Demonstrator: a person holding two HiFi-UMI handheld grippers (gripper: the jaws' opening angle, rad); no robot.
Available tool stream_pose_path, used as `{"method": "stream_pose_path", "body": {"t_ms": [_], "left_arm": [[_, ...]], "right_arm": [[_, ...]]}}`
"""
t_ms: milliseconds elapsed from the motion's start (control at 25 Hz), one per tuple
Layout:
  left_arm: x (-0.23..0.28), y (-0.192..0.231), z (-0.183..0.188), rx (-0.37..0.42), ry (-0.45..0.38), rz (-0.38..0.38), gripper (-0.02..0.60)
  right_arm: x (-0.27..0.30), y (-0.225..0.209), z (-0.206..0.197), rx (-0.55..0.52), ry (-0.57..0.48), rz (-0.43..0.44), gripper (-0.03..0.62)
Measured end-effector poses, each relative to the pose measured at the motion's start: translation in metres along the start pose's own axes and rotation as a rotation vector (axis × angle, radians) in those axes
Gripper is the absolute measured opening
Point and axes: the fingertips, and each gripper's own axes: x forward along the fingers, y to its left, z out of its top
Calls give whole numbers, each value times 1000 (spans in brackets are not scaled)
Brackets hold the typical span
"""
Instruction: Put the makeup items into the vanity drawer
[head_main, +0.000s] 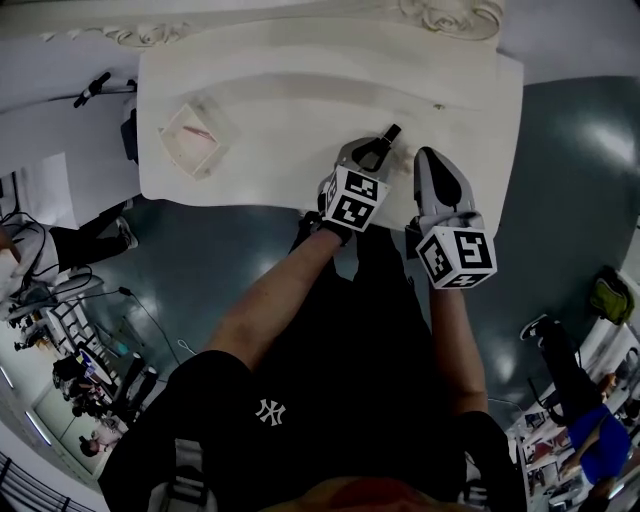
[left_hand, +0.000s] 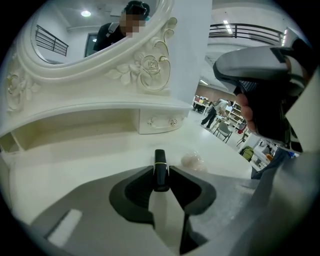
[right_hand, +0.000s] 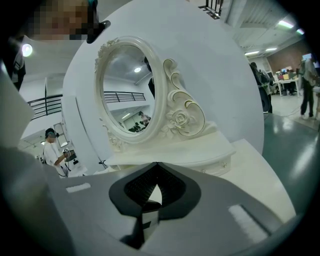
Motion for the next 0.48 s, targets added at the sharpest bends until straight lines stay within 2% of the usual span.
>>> {"method": "stream_pose_path", "body": {"t_ms": [480], "left_arm": [[-53, 34, 25, -123, -102, 43, 86]], "right_arm": [[25, 46, 13, -40, -2, 83, 23]]}}
